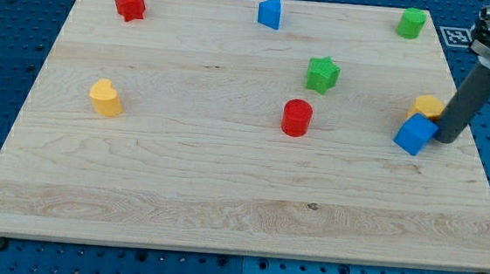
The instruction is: Move the yellow hexagon to the right of the blue cube
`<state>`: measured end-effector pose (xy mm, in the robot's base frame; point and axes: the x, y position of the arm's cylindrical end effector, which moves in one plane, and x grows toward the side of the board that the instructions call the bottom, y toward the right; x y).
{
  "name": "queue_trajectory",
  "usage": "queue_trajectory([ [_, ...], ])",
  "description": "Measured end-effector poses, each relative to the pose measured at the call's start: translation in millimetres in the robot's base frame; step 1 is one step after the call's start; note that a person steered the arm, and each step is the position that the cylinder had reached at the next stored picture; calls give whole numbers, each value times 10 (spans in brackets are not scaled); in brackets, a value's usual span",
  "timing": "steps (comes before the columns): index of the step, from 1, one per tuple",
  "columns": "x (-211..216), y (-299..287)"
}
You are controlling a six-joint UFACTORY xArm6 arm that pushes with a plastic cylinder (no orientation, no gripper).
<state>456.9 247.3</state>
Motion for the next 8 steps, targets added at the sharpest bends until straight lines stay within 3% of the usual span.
queue_trajectory([
  [8,215,-396],
])
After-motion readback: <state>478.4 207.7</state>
